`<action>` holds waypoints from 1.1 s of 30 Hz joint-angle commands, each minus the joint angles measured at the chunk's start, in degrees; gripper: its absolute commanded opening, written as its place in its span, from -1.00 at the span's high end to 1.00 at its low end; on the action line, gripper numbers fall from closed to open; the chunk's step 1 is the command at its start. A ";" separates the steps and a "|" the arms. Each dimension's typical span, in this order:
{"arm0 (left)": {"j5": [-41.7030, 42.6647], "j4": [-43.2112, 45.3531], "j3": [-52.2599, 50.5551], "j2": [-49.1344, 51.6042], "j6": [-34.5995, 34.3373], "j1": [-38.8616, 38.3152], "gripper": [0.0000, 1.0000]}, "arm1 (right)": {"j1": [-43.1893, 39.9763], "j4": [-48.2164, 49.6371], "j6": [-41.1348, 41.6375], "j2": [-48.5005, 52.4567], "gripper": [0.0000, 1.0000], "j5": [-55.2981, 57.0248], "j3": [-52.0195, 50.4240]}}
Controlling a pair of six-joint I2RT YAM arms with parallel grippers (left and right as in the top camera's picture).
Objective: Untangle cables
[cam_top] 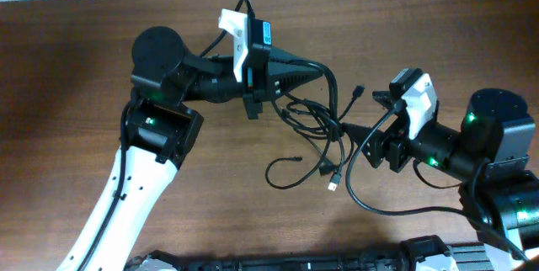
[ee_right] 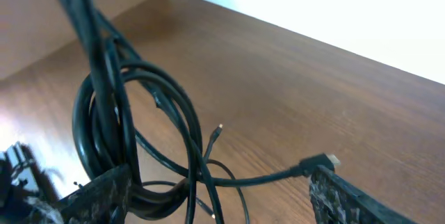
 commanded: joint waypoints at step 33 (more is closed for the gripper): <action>12.94 8.46 1.66 -1.60 0.68 2.34 1.00 | -0.11 0.42 -14.23 5.64 0.37 -17.55 0.09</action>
